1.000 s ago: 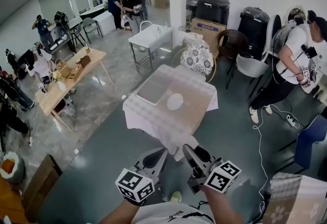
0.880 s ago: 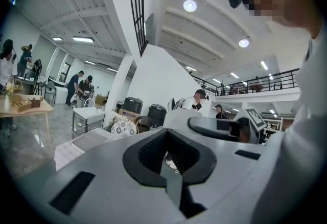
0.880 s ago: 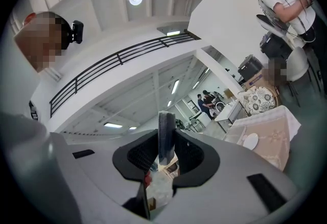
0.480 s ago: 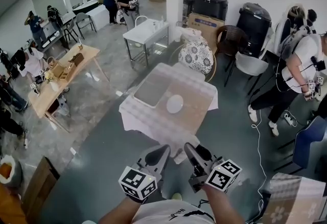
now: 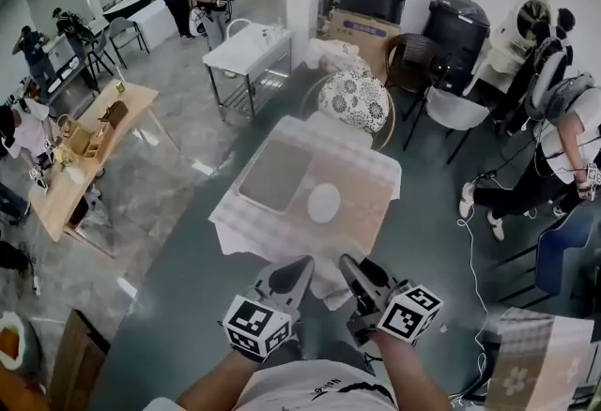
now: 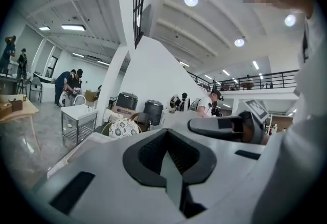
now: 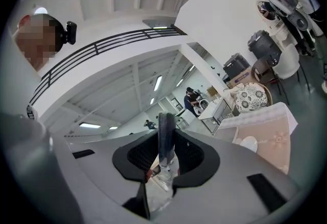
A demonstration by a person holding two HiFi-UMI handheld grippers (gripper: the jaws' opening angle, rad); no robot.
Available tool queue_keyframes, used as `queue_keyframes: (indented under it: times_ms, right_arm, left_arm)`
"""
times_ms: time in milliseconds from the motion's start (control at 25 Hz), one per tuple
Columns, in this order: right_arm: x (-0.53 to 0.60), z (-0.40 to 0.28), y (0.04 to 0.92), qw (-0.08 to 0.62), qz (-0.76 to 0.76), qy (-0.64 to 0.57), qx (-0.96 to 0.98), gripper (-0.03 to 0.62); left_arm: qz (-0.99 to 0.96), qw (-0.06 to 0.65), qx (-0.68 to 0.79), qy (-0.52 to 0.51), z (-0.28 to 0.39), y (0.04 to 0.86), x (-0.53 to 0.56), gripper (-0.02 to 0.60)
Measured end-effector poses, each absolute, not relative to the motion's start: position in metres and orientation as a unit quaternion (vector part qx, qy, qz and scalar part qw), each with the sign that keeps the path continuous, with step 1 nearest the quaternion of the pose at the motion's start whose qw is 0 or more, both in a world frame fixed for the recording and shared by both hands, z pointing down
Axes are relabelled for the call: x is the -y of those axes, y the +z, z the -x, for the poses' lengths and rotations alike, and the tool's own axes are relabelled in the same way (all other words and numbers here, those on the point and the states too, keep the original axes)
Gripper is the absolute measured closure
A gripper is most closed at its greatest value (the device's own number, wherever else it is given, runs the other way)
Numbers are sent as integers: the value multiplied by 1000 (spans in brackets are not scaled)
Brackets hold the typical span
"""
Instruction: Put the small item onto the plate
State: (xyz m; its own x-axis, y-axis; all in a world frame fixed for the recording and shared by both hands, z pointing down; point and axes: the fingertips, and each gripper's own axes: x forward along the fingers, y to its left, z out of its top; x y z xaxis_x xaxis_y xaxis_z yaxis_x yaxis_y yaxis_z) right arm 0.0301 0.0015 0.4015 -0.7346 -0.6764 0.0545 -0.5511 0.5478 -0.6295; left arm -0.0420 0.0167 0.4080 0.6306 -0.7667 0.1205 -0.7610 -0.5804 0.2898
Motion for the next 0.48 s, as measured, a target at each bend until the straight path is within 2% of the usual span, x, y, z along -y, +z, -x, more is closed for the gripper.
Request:
queue_keyframes:
  times_ms: [480]
  right_arm:
    - [87,-19,474,43,401,-353,-844,500]
  left_arm:
    - [-899,179,401,-4,55,454,59,577]
